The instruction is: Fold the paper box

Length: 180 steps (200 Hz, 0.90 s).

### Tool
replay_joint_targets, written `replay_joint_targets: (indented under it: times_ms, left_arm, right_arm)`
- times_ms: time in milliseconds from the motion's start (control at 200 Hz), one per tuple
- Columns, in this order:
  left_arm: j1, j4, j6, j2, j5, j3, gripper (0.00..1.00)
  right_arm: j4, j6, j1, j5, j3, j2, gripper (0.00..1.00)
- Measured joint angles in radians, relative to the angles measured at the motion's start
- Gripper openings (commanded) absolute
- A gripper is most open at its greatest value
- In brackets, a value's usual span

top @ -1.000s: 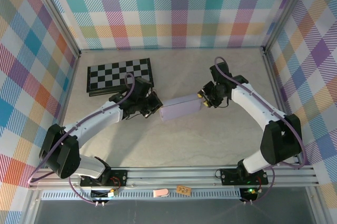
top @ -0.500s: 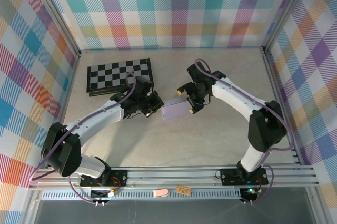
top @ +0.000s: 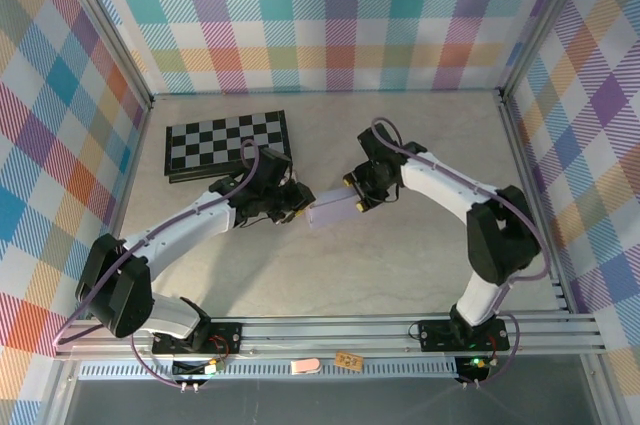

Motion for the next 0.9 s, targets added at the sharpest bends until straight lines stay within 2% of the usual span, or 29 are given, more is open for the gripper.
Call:
replay_joint_targets:
  times_ms: [65, 155, 265, 355, 460, 540, 560, 580, 590, 620, 635, 640, 645, 655, 775, 900]
  left_arm:
    - [-0.002, -0.027, 0.006, -0.033, -0.021, 0.000, 0.45]
    - [0.003, -0.038, 0.006, -0.090, -0.047, 0.003, 0.45]
    - [0.014, -0.029, 0.006, -0.156, -0.065, 0.005, 0.45]
    - [0.035, 0.007, 0.004, -0.188, -0.065, -0.008, 0.44]
    - [0.064, 0.018, 0.005, -0.197, -0.066, -0.021, 0.44]
    - [0.079, 0.016, 0.010, -0.197, -0.068, -0.021, 0.44]
    - [0.082, 0.016, 0.013, -0.197, -0.069, -0.021, 0.45]
    - [0.086, 0.015, 0.015, -0.197, -0.071, -0.021, 0.46]
    - [0.089, 0.014, 0.016, -0.197, -0.072, -0.021, 0.48]
    - [0.097, 0.012, 0.024, -0.198, -0.074, -0.021, 0.66]
    - [0.101, 0.011, 0.023, -0.198, -0.076, -0.021, 0.76]
    - [0.103, 0.010, 0.026, -0.198, -0.077, -0.021, 0.88]
    - [0.104, 0.010, 0.032, -0.198, -0.077, -0.021, 0.94]
    - [0.108, 0.010, 0.033, -0.199, -0.079, -0.020, 0.99]
    - [0.153, -0.037, 0.076, -0.214, -0.122, 0.008, 1.00]
    - [0.166, -0.081, 0.227, -0.253, -0.217, 0.086, 1.00]
  right_arm:
    - [0.092, -0.046, -0.010, -0.013, -0.121, -0.082, 0.46]
    - [0.247, -0.094, -0.043, -0.043, -0.306, -0.190, 0.51]
    - [0.437, -0.127, -0.096, -0.091, -0.504, -0.259, 0.61]
    - [0.515, -0.151, -0.119, -0.132, -0.568, -0.238, 0.72]
    - [0.474, -0.186, -0.120, -0.135, -0.557, -0.231, 0.87]
    - [0.326, -0.221, -0.122, -0.091, -0.490, -0.259, 0.93]
    - [0.283, -0.232, -0.124, -0.075, -0.466, -0.269, 1.00]
    - [0.248, -0.236, -0.127, -0.063, -0.445, -0.278, 0.99]
    - [0.228, -0.243, -0.131, -0.056, -0.432, -0.283, 0.99]
    - [0.178, -0.265, -0.145, -0.036, -0.397, -0.303, 0.99]
    - [0.159, -0.275, -0.152, -0.031, -0.383, -0.311, 0.99]
    - [0.150, -0.284, -0.157, -0.027, -0.375, -0.317, 0.99]
    - [0.145, -0.287, -0.160, -0.025, -0.372, -0.320, 0.99]
    - [0.132, -0.294, -0.168, -0.021, -0.362, -0.328, 0.99]
    - [0.002, -0.442, -0.247, 0.076, -0.247, -0.426, 0.99]
    - [-0.075, -0.647, -0.267, 0.274, -0.081, -0.510, 0.99]
